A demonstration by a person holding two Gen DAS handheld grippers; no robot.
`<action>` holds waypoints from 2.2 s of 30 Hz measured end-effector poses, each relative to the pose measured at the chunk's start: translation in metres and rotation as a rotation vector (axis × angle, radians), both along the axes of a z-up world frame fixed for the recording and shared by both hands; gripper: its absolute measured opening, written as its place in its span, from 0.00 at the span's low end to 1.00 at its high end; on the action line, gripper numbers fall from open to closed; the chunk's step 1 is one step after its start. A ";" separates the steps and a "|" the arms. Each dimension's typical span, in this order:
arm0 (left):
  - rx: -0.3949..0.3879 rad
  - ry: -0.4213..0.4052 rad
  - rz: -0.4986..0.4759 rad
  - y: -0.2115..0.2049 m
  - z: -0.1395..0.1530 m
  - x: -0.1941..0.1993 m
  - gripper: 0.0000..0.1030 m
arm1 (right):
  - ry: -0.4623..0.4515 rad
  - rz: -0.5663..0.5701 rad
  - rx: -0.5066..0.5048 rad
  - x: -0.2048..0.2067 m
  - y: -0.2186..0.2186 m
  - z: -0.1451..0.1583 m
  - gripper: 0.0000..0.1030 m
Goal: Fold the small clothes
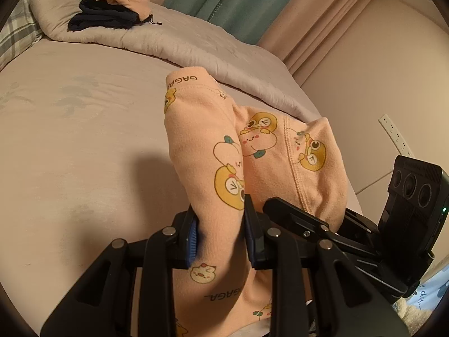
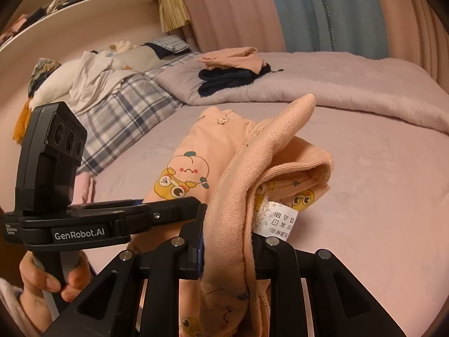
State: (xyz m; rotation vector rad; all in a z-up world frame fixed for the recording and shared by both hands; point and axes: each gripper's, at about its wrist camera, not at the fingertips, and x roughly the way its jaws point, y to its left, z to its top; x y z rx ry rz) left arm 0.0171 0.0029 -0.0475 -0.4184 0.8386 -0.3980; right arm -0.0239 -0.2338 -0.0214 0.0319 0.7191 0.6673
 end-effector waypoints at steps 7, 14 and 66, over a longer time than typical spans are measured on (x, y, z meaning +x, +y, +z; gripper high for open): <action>0.005 -0.011 0.015 0.006 0.004 -0.006 0.25 | -0.010 0.019 -0.013 0.000 0.008 0.004 0.24; 0.000 -0.014 0.022 0.007 0.005 -0.012 0.25 | -0.019 0.030 -0.024 -0.001 0.009 0.004 0.24; 0.008 0.060 0.067 0.018 -0.015 0.029 0.25 | 0.041 0.042 -0.016 0.021 0.039 -0.010 0.24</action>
